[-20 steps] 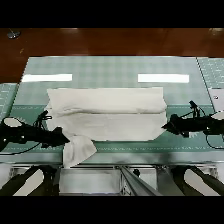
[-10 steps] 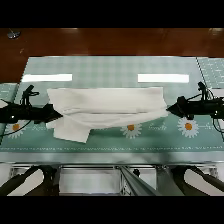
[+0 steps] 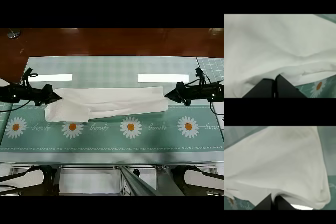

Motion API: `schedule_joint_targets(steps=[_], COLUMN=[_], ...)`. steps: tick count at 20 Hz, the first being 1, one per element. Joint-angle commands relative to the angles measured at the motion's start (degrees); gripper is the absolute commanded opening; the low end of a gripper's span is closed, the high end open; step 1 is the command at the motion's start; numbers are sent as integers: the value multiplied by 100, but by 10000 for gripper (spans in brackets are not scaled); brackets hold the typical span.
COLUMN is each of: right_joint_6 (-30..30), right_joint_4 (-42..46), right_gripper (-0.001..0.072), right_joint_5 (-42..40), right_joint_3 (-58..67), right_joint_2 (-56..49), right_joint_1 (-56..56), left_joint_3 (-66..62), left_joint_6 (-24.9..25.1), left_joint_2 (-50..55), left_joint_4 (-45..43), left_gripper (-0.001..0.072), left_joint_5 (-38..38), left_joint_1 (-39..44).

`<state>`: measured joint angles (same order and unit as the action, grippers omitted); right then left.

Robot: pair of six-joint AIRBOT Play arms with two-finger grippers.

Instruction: Fold the shirts.

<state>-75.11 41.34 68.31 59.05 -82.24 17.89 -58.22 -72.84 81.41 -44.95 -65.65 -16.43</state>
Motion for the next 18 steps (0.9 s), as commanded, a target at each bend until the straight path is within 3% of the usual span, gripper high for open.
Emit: schedule_joint_targets(steps=[1, 7, 11, 12, 13, 14, 18], right_joint_6=[-352, -382, -367, -365, -367, -321, -299], right_joint_4=[131, 68, 37, 2, -72, -120, 50], right_gripper=[29, 30, 30, 121, 521, 618, 617], right_joint_5=[-170, -173, -483, -597, -682, -660, 588], right_joint_3=[649, 1016, 1016, 1016, 1019, 1067, 1646], right_joint_2=[-573, -1047, -1224, -1287, -1320, -1318, -1296], right_joint_1=[-240, -260, -422, -490, -522, -501, 249], left_joint_3=[-702, -1198, -1196, -1196, -1198, -1246, -1744], left_joint_6=[-258, -439, -433, -433, -433, -433, -442], left_joint_2=[568, 1143, 1443, 1497, 1506, 1491, 1178], left_joint_4=[85, 94, 101, 101, 87, 31, -514], left_gripper=[23, 23, 23, 47, 326, 697, 699], left_joint_5=[195, 688, 463, 339, 151, -74, -1141], left_joint_1=[4, 9, 105, 146, 157, 98, -737])
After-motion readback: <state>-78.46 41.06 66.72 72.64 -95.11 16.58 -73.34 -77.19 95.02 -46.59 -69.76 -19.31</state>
